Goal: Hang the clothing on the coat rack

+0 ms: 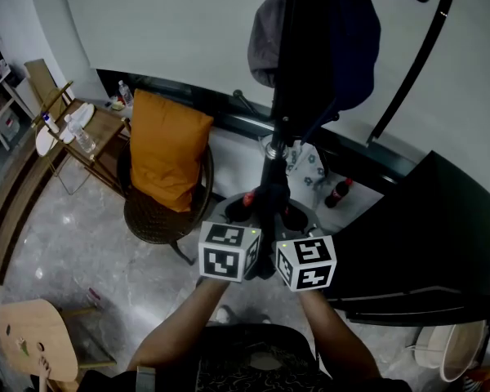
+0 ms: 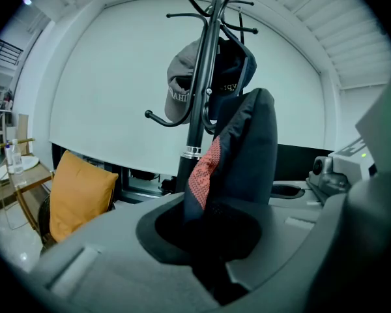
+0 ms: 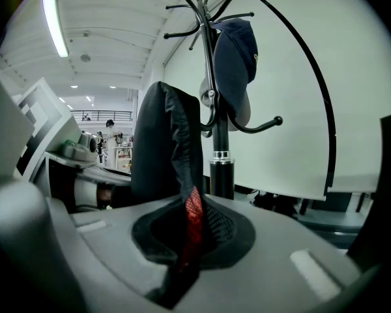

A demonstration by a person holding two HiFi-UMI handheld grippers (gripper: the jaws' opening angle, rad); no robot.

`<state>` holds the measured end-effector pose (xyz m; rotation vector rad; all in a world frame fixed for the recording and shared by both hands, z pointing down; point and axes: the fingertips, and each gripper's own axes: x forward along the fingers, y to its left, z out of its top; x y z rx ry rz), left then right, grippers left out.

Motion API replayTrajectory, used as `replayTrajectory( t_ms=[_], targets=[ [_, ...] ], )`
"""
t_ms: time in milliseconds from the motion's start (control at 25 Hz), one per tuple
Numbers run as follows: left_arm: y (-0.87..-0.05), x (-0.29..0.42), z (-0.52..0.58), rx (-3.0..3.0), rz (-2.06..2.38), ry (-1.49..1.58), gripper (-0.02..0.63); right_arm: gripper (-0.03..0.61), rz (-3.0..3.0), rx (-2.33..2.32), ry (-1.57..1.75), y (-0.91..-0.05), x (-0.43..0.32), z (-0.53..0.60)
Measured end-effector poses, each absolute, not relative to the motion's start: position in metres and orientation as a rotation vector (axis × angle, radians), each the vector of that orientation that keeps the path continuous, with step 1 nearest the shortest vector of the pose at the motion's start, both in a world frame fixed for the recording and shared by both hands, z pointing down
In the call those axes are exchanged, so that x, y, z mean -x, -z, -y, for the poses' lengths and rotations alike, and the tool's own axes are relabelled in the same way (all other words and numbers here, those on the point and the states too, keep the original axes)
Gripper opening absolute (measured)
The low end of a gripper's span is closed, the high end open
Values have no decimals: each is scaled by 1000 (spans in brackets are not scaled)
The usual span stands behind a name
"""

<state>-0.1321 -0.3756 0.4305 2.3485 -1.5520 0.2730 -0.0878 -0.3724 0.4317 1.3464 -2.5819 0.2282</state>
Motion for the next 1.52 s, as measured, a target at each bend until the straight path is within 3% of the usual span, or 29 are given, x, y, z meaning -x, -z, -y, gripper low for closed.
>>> replayTrajectory(
  t_ms=[1520],
  targets=[
    [-439,124,337,-2142,1794,-315,38,43,2731,-977,-218,-439,86,347]
  ],
)
